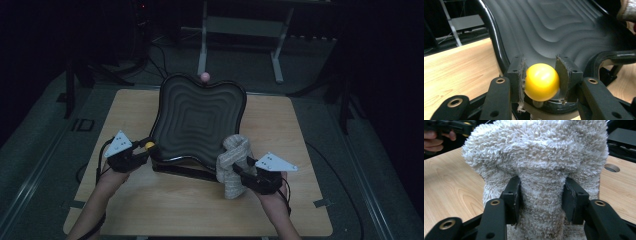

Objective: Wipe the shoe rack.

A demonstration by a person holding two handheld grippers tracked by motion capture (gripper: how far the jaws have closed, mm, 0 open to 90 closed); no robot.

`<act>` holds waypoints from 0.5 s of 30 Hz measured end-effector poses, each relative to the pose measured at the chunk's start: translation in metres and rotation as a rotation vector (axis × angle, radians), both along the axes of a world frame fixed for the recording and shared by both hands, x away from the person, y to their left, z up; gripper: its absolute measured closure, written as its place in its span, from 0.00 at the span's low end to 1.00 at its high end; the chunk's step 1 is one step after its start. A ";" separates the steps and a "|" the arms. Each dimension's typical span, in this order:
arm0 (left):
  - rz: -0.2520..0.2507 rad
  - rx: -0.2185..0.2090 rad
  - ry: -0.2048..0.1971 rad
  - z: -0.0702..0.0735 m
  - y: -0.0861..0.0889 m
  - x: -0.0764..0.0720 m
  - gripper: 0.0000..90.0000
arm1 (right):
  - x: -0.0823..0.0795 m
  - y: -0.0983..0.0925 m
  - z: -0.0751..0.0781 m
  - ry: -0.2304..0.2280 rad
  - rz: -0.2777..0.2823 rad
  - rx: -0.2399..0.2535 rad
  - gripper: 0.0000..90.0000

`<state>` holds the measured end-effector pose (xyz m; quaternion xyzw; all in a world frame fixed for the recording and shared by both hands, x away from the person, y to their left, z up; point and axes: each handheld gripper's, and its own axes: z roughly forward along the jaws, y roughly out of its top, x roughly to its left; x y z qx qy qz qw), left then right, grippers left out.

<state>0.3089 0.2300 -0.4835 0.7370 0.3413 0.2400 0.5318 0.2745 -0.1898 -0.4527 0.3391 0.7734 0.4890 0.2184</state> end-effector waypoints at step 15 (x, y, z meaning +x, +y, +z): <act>-0.032 0.006 -0.022 -0.001 0.001 -0.023 0.66 | 0.009 0.003 0.000 -0.014 -0.038 -0.022 0.61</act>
